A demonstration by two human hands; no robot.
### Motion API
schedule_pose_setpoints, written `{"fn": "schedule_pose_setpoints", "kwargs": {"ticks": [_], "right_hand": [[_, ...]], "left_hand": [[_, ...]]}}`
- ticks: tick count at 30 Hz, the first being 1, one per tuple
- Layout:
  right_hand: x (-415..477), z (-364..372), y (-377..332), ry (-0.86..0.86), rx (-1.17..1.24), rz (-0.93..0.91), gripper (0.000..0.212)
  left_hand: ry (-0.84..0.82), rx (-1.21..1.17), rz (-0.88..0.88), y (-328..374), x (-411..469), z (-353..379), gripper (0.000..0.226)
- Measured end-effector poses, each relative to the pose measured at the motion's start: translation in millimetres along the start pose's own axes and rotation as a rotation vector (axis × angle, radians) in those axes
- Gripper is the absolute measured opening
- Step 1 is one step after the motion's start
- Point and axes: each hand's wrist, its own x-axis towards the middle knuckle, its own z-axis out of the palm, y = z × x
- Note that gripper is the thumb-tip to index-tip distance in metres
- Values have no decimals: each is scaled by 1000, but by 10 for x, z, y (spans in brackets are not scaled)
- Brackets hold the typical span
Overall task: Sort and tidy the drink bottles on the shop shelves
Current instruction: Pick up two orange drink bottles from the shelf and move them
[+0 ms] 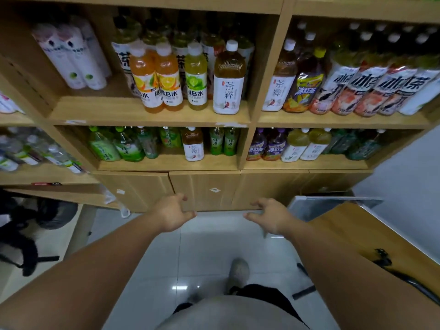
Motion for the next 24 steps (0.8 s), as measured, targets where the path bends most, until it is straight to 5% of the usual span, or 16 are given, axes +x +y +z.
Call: {"fn": "schedule_pose_setpoints", "kwargs": {"ticks": [15,24], "right_hand": [[2255,-581,-1032,-161,-79,-201,61],[3040,-39,-1339,-72,55,-247,59]], "left_hand": [[122,-133,-169,-34,1727,-804,77],[164,-182,-29,-435,2872,-645,73]]}}
